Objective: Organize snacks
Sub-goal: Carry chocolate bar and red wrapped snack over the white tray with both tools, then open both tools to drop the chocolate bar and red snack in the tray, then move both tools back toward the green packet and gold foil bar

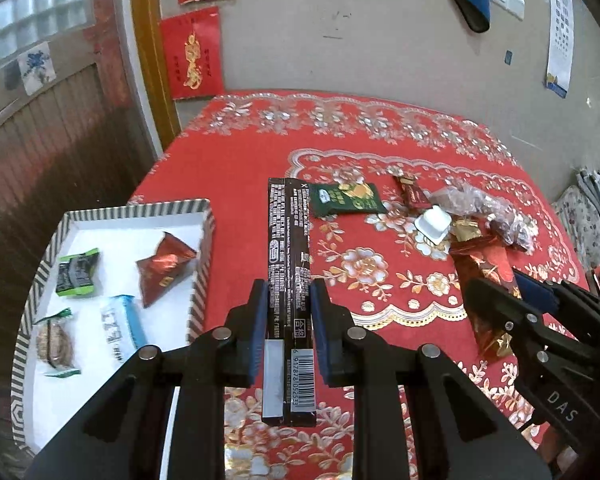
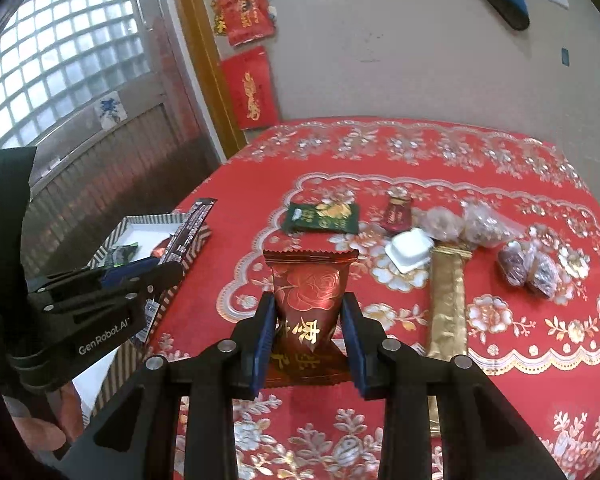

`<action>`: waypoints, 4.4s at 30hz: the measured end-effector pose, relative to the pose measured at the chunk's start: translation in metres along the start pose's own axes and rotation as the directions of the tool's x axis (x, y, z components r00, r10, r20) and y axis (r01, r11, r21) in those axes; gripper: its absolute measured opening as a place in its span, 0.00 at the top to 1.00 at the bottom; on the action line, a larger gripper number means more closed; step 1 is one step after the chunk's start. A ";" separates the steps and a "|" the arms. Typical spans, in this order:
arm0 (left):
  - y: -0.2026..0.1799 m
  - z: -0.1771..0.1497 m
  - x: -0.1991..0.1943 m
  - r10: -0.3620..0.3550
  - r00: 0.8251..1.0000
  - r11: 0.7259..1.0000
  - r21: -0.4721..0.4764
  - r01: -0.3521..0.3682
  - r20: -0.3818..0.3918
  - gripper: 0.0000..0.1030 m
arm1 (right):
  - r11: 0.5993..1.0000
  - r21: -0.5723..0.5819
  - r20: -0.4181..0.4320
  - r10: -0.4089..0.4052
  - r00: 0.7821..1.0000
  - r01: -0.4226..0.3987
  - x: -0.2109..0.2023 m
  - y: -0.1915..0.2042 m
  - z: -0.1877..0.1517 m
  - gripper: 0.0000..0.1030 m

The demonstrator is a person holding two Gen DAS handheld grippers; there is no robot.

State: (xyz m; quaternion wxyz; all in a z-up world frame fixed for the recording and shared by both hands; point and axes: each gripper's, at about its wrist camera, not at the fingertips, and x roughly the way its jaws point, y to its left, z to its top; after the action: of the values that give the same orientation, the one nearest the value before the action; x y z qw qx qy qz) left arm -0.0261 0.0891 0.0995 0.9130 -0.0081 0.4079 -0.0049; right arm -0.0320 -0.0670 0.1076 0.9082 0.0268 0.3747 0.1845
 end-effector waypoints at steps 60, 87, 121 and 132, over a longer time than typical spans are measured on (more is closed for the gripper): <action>0.203 -0.058 0.027 0.182 0.974 0.950 -0.234 -0.209 -0.132 0.81 | 0.943 -0.248 -0.253 0.158 0.954 -0.222 0.149 0.216 0.003 0.68; 0.186 -0.052 0.003 0.207 0.976 0.939 -0.265 -0.218 -0.068 0.41 | 0.955 -0.160 -0.109 0.233 0.966 -0.248 0.086 0.177 0.014 0.21; -0.015 0.025 0.039 -0.094 0.985 0.993 0.060 0.103 -0.144 0.30 | 0.996 0.081 -0.095 -0.026 0.995 0.034 -0.010 -0.065 -0.030 0.13; -0.064 0.064 0.128 -0.113 0.952 0.863 0.447 0.236 -0.284 0.30 | 0.986 0.167 -0.093 -0.012 0.996 0.028 -0.012 -0.098 -0.037 0.13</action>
State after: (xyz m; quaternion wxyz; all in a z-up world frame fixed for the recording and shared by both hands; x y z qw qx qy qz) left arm 0.1063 0.0235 0.0483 0.8242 0.1797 0.5026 -0.1890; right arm -0.0344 -0.1656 0.0706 0.8864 0.0911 0.4305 0.1439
